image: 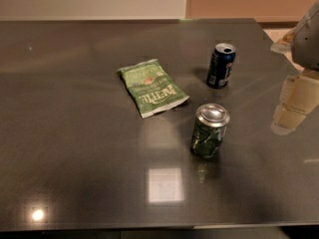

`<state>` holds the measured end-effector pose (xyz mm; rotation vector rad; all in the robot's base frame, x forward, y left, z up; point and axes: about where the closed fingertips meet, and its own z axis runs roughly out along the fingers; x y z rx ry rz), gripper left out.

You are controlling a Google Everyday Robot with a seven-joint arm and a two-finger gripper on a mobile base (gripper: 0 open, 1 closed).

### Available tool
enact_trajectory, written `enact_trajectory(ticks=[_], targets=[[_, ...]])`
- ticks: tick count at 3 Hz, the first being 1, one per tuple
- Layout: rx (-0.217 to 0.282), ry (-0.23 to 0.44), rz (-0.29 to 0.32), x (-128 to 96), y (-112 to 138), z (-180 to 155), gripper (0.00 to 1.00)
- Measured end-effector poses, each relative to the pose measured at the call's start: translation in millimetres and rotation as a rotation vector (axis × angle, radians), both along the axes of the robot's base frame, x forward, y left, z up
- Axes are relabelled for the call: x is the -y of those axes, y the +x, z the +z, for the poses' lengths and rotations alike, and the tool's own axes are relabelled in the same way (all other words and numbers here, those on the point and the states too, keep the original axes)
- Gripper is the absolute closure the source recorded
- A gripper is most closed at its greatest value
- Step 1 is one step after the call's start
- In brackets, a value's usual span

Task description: Move green can near pepsi can

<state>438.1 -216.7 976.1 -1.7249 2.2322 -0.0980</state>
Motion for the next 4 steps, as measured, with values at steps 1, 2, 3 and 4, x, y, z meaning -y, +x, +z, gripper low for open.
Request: enact_trajectory(ticks=[1,2,3,4], targets=[[0.000,0.000,0.000,0.0,0.0,0.0,0.00],[-0.009,0.056,0.047,-11.1,-3.0,-2.3,0.00],[-0.021,0.143,0.119,-31.0,-9.2,-12.1,0.00],[-0.022,0.208,0.185,-54.4,-14.9,-26.3,0.00]])
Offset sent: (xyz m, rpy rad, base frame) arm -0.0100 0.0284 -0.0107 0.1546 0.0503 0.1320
